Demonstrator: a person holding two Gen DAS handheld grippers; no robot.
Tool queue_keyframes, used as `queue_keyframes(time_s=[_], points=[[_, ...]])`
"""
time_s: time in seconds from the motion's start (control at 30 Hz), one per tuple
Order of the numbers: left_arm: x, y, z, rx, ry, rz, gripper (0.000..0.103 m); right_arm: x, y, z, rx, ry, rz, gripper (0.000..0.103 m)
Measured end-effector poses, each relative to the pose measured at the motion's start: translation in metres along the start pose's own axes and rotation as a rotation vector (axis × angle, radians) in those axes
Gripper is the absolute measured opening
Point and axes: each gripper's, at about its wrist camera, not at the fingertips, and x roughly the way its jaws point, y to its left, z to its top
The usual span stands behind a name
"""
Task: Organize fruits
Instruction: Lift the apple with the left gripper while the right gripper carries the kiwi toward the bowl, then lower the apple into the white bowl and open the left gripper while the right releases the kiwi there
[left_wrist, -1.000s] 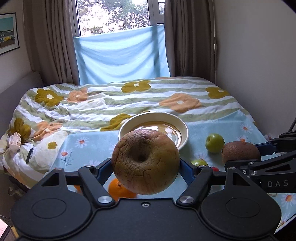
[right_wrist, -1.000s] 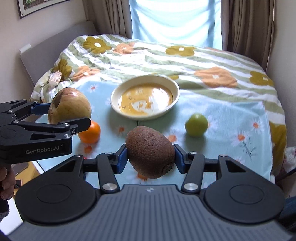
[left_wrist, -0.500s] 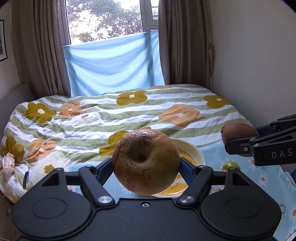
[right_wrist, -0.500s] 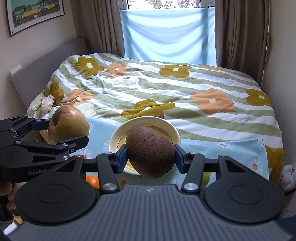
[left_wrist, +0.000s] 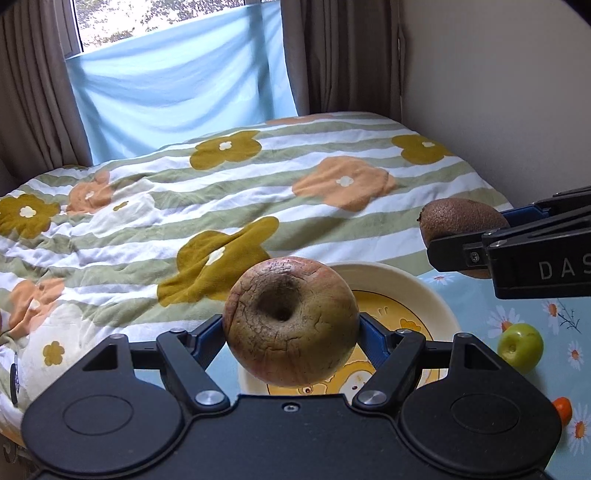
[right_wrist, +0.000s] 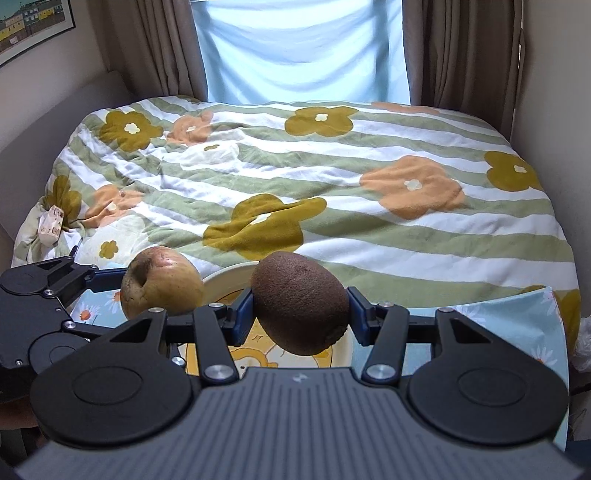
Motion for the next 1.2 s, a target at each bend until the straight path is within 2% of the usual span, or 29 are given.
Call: queue_keyframes(time_s=[0.27,0.63,0.7,0.73,0.93,1.2], points=[[0.057,-0.010,0.008,0.059,0.074,-0.031,0.079,0.039,-0.012,0.003,0.034,0.048,-0.027,0.067],[0.080,-0.028,0.007,0.147,0.059,-0.025,0.082,0.052,-0.028,0.002,0.054,0.075,-0.052,0.067],[0.076,-0.029,0.008,0.162,0.046,-0.024,0.101,0.051,-0.030,0.002,0.054,0.075,-0.052,0.067],[0.073,-0.029,0.007,0.167,0.034,-0.024,0.103,0.051,-0.030,0.003,0.054,0.074,-0.052,0.067],[0.051,-0.018,0.002,0.174,0.018,-0.002,0.103,0.047,-0.029,0.006,0.032,0.071,-0.044,0.067],[0.008,0.007,-0.003,0.051,-0.012,0.006,0.103,0.054,-0.018,0.003,-0.034,0.096,-0.027,0.067]])
